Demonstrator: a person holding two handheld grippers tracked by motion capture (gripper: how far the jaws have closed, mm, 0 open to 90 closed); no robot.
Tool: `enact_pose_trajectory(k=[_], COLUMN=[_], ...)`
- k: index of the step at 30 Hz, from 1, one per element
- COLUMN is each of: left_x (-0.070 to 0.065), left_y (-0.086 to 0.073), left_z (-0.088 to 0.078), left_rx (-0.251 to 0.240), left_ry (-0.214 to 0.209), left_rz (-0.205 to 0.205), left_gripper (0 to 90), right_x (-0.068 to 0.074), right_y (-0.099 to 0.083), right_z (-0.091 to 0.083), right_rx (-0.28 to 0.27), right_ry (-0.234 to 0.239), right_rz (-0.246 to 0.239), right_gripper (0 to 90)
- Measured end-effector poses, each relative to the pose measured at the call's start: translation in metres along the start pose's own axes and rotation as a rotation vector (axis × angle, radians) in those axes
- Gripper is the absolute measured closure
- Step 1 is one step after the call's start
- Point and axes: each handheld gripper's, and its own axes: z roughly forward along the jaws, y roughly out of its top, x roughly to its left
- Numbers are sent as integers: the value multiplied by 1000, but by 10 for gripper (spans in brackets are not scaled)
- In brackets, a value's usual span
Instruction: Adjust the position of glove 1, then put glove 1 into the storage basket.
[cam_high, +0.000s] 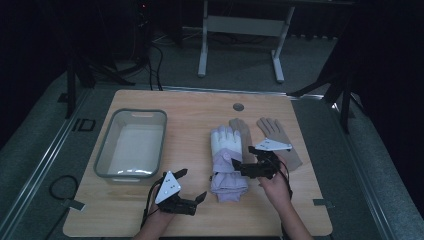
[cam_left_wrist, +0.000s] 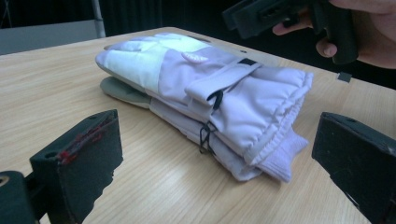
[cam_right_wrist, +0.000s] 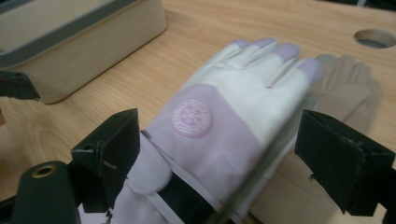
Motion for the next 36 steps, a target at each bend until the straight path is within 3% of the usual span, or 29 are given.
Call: enact_pose_trajectory(k=[3,5,8,11,14,16,17,18,23,27,31,36], left_x=[0,-1,-4,-8,-12,-13,-12,-9,-7,-5,-9,-4], left_y=[8,13,23,34,42,44,44,42,37,27,21,16], left_z=[6,11,20,30,41,48,51,57,66,73,79,84], left_rx=[41,54,82,116,146,167,183,208,279,346,386,426], left_ry=[-6,-32,-54,-51,-27,2,15,34,65,64,55,38], left_rz=[-41,-70,-71,-58,-56,-64,-80,-126,-156,-191,-192,-218], left_gripper=[17,18,18,18,57,104,127,137,147,151,152,169], right_x=[-11,-17,-21,-20,-21,-23,-24,-25,-24,-23,-23,-30], right_y=[-4,-4,-5,-5,-6,-7,-7,-8,-12,-22,-32,-34], right_z=[-10,-15,-17,-12,-8,-4,-1,1,13,25,39,45], right_rx=[-48,-32,-21,-18,-9,-3,3,1,20,93,181,222], right_ry=[27,46,31,35,6,-3,2,-4,-1,-50,-80,-30], right_rz=[3,39,74,67,75,85,92,103,89,63,84,178], right_gripper=[146,144,118,102,327,387,410,425,422,422,411,433])
